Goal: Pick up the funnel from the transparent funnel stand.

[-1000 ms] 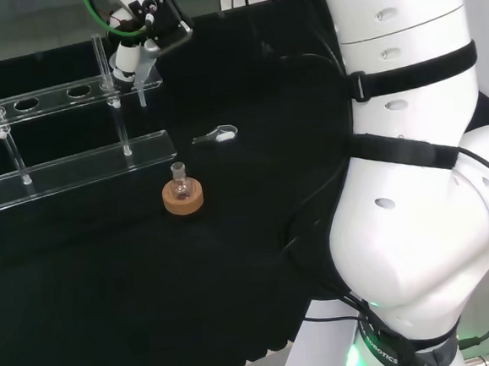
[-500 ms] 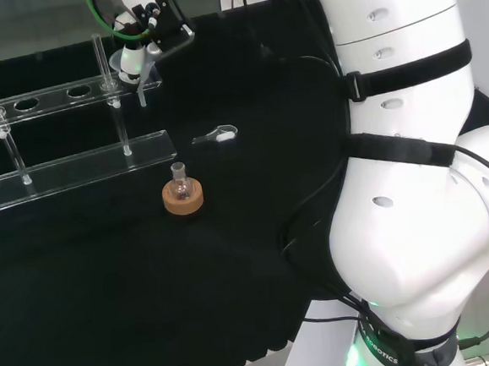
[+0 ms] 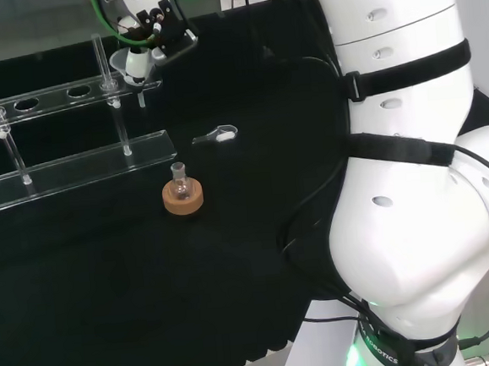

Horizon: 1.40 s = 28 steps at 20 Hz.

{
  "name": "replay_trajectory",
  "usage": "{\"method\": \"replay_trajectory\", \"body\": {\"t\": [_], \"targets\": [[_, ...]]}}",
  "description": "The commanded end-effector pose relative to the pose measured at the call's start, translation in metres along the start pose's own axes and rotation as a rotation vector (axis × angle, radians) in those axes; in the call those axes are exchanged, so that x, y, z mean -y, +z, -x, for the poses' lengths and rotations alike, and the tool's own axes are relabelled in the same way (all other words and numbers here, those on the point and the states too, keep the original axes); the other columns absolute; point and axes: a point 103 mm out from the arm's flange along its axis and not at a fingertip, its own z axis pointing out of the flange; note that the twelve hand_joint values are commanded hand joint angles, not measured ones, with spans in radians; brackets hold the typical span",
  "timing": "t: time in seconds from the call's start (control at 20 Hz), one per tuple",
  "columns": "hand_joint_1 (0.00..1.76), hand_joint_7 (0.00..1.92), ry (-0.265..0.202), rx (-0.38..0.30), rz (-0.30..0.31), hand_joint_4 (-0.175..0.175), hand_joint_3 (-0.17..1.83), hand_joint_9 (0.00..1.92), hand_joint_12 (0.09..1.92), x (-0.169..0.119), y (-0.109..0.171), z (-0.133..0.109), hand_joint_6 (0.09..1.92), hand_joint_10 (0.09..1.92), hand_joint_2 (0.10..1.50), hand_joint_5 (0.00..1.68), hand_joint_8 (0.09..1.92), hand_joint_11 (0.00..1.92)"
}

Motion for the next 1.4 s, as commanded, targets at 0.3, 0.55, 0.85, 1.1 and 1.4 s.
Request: {"method": "replay_trajectory", "body": {"t": [0.3, 0.55, 0.85, 1.1, 1.4], "targets": [[0.84, 0.91, 0.119, 0.129, 0.369, -0.034, 0.61, 1.13, 1.24, 0.048, -0.042, 0.01, 0.61, 0.46, 0.74, 0.88, 0.72, 0.69], [0.85, 0.98, 0.143, 0.126, 0.4, -0.029, 0.62, 1.2, 1.21, 0.08, -0.064, 0.009, 0.69, 0.46, 0.75, 0.92, 0.73, 0.75], [0.86, 0.99, 0.176, 0.092, 0.403, -0.045, 0.63, 1.22, 1.16, 0.137, -0.077, 0.011, 0.72, 0.44, 0.75, 0.91, 0.73, 0.81], [0.86, 0.98, 0.189, 0.082, 0.402, -0.051, 0.63, 1.23, 1.13, 0.172, -0.07, 0.009, 0.73, 0.42, 0.75, 0.9, 0.74, 0.82], [0.86, 0.98, 0.206, 0.083, 0.383, -0.051, 0.63, 1.24, 1.13, 0.201, -0.056, 0.005, 0.74, 0.41, 0.75, 0.89, 0.74, 0.82]]}}
